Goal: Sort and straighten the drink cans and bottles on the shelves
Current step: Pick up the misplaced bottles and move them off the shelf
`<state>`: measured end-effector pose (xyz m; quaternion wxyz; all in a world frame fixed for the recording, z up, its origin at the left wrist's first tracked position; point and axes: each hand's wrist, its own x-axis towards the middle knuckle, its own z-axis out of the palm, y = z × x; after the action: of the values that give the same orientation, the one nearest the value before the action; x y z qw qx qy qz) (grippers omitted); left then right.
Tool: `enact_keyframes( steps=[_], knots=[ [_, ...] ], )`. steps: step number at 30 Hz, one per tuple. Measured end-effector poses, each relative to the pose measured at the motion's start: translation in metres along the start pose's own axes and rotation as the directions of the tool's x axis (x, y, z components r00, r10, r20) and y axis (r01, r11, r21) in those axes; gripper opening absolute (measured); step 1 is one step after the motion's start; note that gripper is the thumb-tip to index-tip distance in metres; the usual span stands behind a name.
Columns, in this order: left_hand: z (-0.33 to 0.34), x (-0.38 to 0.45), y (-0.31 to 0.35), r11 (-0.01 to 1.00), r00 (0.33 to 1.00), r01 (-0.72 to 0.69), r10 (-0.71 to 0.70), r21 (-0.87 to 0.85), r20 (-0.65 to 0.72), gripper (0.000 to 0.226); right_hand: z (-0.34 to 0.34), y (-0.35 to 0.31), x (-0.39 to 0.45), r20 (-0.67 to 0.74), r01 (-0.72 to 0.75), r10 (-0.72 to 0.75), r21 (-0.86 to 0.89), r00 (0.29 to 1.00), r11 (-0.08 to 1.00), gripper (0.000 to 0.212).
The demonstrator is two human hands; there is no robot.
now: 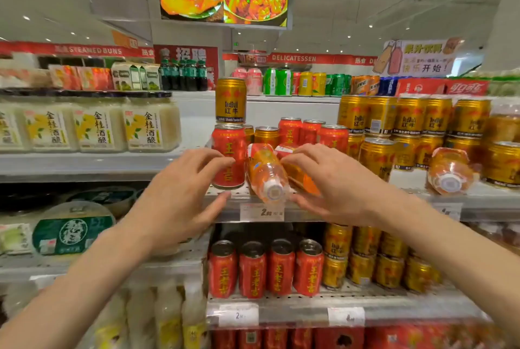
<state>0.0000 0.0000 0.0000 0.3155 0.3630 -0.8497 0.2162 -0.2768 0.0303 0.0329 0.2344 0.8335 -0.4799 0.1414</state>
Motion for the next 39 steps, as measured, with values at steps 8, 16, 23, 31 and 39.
enact_keyframes(
  steps=[8, 16, 23, 31, 39],
  knots=[
    [0.002, 0.039, -0.020, 0.980, 0.998, 0.018, -0.029, 0.198, 0.052, 0.059, 0.008, 0.005, 0.027, 0.119, 0.172, -0.164, -0.057, 0.979, 0.983, 0.083],
    [0.014, 0.060, -0.029, 0.984, 0.986, 0.153, -0.158, 0.092, 0.045, 0.069, 0.029, 0.012, 0.036, 0.021, 0.195, -0.194, -0.024, 0.981, 0.981, 0.086],
    [0.020, 0.058, -0.032, 0.986, 0.986, 0.166, -0.166, 0.010, 0.026, 0.072, 0.016, 0.023, 0.039, -0.065, 0.149, -0.138, 0.229, 0.988, 0.962, 0.076],
    [0.020, 0.058, -0.033, 0.985, 0.985, 0.172, -0.172, -0.027, 0.003, 0.070, -0.001, 0.039, 0.084, 0.048, -0.167, 0.189, 0.704, 0.981, 0.690, 0.067],
    [0.024, 0.056, -0.035, 0.984, 0.984, 0.173, -0.174, -0.048, -0.026, 0.068, 0.009, 0.043, 0.117, 0.094, -0.243, 0.267, 0.754, 0.959, 0.611, 0.059]
  ],
)
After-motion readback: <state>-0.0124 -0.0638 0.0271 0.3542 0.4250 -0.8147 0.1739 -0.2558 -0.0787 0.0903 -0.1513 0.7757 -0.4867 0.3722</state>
